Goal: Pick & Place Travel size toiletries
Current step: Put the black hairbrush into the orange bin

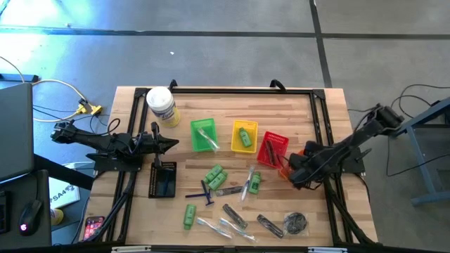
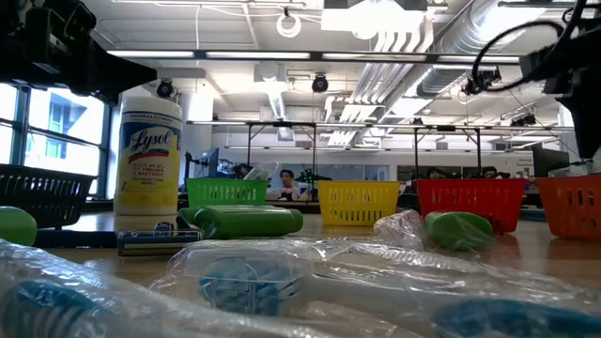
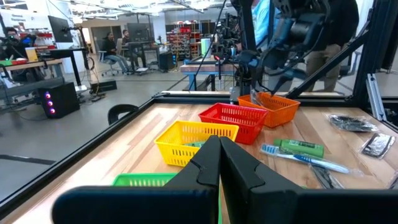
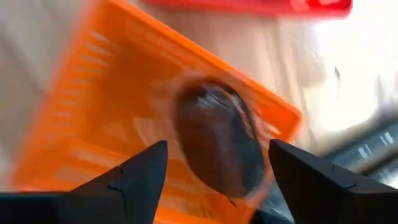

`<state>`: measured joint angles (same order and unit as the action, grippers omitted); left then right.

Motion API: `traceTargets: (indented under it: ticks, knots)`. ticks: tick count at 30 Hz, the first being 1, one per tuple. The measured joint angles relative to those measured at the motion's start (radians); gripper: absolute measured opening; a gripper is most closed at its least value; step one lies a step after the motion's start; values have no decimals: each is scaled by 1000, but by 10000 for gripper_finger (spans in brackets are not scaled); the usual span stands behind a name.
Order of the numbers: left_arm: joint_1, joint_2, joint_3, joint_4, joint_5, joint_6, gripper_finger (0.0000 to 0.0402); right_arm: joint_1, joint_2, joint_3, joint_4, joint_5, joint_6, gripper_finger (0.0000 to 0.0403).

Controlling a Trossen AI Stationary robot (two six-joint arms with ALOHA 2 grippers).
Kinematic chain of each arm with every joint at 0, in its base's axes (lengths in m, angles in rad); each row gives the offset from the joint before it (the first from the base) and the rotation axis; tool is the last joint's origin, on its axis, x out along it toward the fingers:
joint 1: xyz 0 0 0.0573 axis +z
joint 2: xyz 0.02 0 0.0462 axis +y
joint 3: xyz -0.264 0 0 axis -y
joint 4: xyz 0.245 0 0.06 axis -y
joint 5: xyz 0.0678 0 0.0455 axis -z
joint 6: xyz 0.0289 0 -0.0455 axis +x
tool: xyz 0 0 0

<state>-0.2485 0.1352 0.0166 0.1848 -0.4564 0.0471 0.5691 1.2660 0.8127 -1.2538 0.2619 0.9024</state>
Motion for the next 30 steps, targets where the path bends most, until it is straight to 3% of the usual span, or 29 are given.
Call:
traceTargets:
  ticks: [5,14,20,30]
  knots:
    - [0,0,0,0,0,0,2,50,-90,2,117,44,-58,234]
    - [0,0,0,0,0,0,2,66,-166,2,-13,235,84,128]
    - [0,0,0,0,0,0,2,-6,-110,0,-56,169,107,13]
    - [0,0,0,0,0,-6,2,-104,5,-91,-14,35,28,4]
